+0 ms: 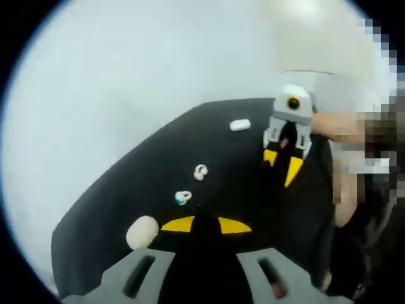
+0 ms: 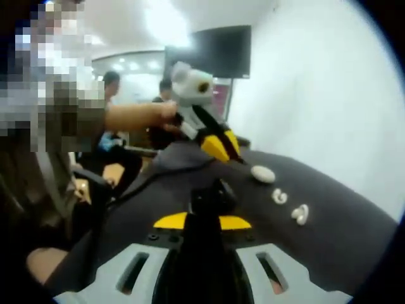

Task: Pick up three earphones and place each one into its charging case using tactile feedback, ensure that each earphone is properly inserted and securely positioned inside the case.

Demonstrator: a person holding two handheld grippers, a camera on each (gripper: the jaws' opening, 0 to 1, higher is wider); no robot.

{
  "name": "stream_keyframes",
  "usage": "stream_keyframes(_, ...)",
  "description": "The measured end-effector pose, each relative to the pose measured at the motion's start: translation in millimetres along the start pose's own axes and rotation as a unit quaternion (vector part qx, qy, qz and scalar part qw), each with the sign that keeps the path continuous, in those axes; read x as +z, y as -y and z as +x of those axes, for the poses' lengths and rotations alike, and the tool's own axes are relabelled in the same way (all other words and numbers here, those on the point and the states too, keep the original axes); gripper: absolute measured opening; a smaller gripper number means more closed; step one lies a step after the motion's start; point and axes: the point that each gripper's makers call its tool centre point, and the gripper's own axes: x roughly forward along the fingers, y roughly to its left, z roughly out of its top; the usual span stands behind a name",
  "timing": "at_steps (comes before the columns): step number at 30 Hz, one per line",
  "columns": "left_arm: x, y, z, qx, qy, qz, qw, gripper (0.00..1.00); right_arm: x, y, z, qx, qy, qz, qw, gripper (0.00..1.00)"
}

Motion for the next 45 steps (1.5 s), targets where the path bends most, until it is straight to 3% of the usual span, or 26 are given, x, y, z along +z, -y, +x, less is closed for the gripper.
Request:
stream_keyframes(6, 15.1, 38.2, -3, -0.063, -0.022, 0.058, 0.9961, 0.1, -0.3, 0, 0, 0.0, 0.0, 0.002, 1.0, 0.18)
stream_keyframes(14, 18.6, 70.1, -4, -0.134, -0.075, 0.112, 0.9818, 0.1, -0.8, 0, 0, -0.001, -0.001, 0.0, 1.0, 0.18)
stream_keyframes(18, 17.4, 70.1, -4, -0.133, -0.129, 0.164, 0.9689, 0.1, -0.9, 0, 0, -0.001, -0.001, 0.002, 1.0, 0.18)
stream_keyframes(21, 22.5, 71.8, -2, -0.129, -0.145, 0.185, 0.9633, 0.1, -0.9, 0, 0, 0.0, -0.001, 0.002, 1.0, 0.18)
stream_keyframes(25, 23.8, 69.6, 1, -0.117, -0.186, 0.231, 0.9477, 0.1, -0.8, 0, 0, -0.001, -0.001, 0.001, 1.0, 0.18)
stream_keyframes(31, 29.7, 82.0, 5, -0.134, -0.204, 0.24, 0.9396, 0.1, -0.7, 0, 0, 0.0, -0.001, 0.001, 1.0, 0.18)
stream_keyframes(35, 15.6, 77.9, 5, -0.133, -0.263, 0.289, 0.9109, 0.1, -0.6, -1, 0, 0.0, -0.001, 0.0, 1.0, 0.18)
stream_keyframes(38, 17.5, 82.9, 12, -0.138, -0.262, 0.277, 0.9141, 0.1, -0.6, 0, 1, 0.0, -0.002, 0.0, 1.0, 0.18)
stream_keyframes(45, 16.9, 82.6, 18, -0.138, -0.274, 0.289, 0.9068, 0.1, -0.5, 0, 1, 0.0, -0.002, 0.0, 1.0, 0.18)
